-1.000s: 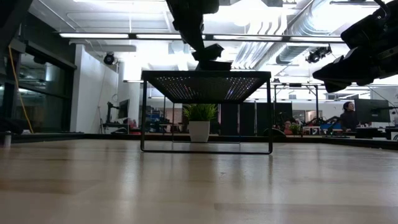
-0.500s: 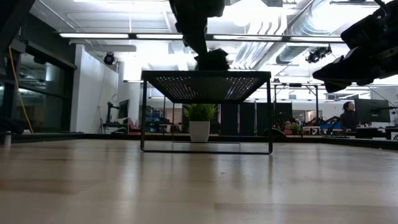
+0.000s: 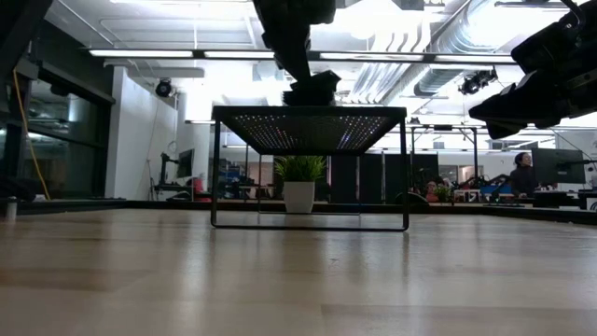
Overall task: Pick & Place Mini shaped plates
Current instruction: Stack the square plate on top of the square plate on the shelf
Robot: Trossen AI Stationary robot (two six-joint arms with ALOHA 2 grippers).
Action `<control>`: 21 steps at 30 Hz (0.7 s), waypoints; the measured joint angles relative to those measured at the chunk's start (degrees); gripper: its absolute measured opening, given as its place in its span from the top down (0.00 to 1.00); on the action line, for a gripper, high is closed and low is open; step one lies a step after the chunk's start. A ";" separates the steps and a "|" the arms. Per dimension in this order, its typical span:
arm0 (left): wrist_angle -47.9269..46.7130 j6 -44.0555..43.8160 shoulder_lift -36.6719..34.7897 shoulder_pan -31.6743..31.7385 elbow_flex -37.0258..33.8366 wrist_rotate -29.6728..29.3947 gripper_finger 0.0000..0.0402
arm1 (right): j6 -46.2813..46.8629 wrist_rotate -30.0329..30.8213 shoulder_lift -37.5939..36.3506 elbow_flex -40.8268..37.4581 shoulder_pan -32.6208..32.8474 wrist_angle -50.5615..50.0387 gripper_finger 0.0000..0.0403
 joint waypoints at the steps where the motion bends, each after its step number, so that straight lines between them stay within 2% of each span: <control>1: -0.02 0.28 0.00 0.00 0.00 0.00 1.00 | -0.01 0.00 0.00 0.00 0.00 -0.01 0.99; 21: -2.95 7.69 -0.01 0.00 0.00 1.95 1.00 | 0.00 0.00 0.00 0.00 0.00 0.00 0.99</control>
